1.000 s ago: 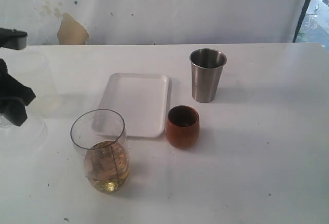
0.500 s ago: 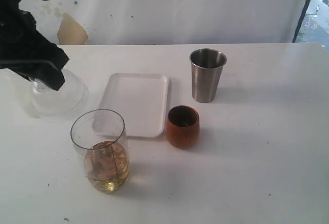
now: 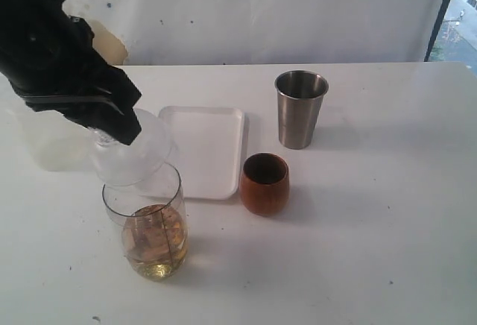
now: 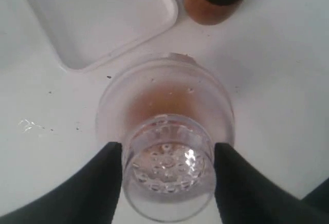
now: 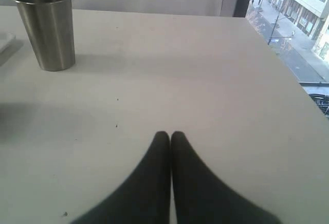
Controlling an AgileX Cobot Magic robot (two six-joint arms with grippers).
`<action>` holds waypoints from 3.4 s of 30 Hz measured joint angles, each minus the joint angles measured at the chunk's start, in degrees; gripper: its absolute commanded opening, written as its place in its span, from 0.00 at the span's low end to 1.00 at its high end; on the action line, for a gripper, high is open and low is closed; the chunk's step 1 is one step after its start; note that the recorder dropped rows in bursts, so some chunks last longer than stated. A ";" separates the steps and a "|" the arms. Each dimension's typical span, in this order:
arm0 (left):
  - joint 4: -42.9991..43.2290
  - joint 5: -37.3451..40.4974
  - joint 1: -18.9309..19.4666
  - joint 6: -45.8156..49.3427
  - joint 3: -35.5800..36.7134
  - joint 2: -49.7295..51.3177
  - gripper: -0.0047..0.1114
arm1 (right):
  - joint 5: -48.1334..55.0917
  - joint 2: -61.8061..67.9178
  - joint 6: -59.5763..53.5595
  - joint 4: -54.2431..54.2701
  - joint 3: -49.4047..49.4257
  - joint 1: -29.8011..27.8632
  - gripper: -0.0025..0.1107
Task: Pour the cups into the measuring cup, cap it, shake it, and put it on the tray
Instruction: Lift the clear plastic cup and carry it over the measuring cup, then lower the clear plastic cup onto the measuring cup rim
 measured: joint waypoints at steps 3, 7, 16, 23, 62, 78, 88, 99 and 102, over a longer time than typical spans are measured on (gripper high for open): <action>0.00 0.00 -1.62 -0.63 0.00 0.00 0.04 | 0.00 0.00 0.00 0.00 0.00 0.00 0.02; 0.42 0.00 -2.86 -1.82 0.00 0.00 0.04 | 0.00 0.00 0.00 0.00 0.00 0.00 0.02; 4.18 0.00 -3.02 -4.67 3.16 -0.11 0.04 | 0.00 0.00 0.00 0.00 0.00 0.00 0.02; 4.79 0.15 -3.02 -4.67 3.96 -0.11 0.04 | 0.00 0.00 0.00 0.00 0.00 0.00 0.02; 0.61 -4.86 -3.02 -0.43 4.44 0.57 0.37 | 0.00 0.00 0.00 0.11 0.00 0.00 0.02; -0.60 -6.19 -3.02 0.04 4.44 0.57 0.38 | 0.00 0.00 0.00 0.11 0.00 0.00 0.02; -2.19 -6.36 -3.02 1.18 4.44 0.57 0.47 | 0.00 0.00 0.00 0.11 0.00 0.00 0.02; 0.37 -5.60 -3.02 1.18 4.44 0.57 0.47 | 0.00 0.00 0.00 0.11 0.00 0.00 0.02; 0.06 -6.21 -3.02 1.18 4.44 0.57 0.47 | 0.00 0.00 0.00 0.11 0.00 0.00 0.02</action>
